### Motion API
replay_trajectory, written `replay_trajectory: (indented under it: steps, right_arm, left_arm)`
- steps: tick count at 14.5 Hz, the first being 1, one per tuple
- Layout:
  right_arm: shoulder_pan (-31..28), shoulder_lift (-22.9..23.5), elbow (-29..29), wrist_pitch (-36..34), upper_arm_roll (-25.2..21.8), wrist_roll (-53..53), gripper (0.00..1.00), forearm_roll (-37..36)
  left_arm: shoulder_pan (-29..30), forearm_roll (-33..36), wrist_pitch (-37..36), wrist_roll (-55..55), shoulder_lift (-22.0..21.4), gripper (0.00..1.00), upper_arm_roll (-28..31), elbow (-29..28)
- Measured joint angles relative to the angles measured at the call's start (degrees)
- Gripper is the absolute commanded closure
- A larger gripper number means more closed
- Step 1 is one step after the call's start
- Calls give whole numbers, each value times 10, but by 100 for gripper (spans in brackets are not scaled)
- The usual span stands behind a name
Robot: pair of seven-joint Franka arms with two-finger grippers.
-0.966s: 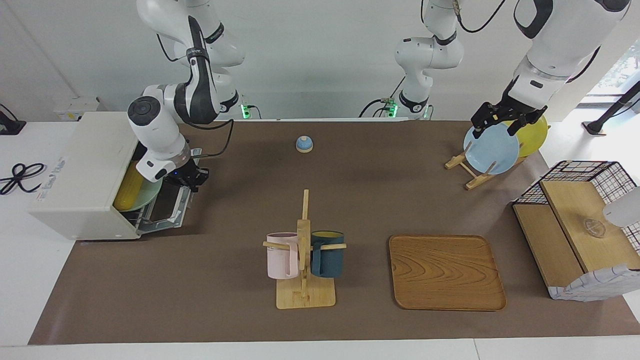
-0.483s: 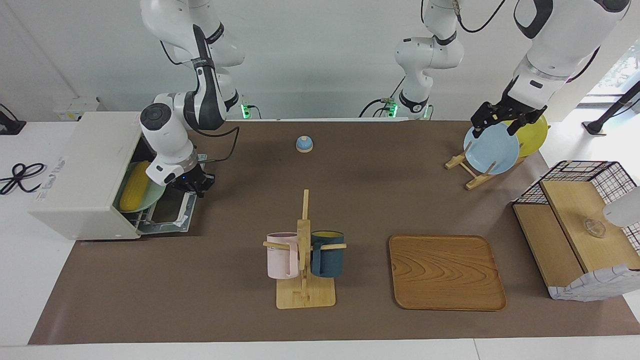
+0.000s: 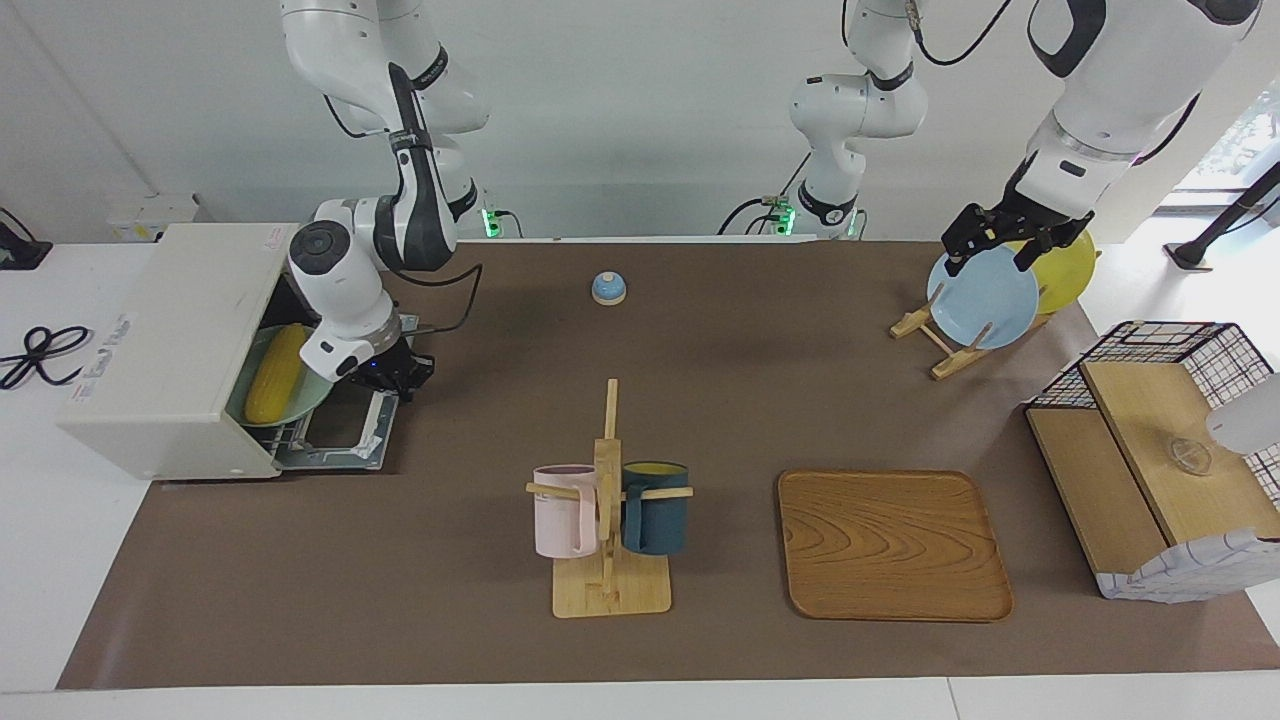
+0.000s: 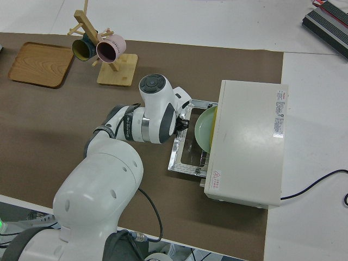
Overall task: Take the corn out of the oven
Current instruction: 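Pull the oven door open with the right gripper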
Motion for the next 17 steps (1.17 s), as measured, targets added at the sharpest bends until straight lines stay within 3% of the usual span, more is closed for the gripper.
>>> replay_trajectory:
  steps: [11,15,16,17]
  right_arm:
    - [6,0,-11,7,-2,17,100,-7]
    - [25,-9,55,-98,-2,30,100,-7]
    - [27,-15,72,-126,-3,33,89,-7]
    - [27,-22,82,-148,-3,35,53,-7]
  left_arm:
    - [0,0,0,0,0,0,0,0]
    - [0,0,0,0,0,0,0,0]
    - [0,0,0,0,0,0,0,0]
    - [0,0,0,0,0,0,0,0]
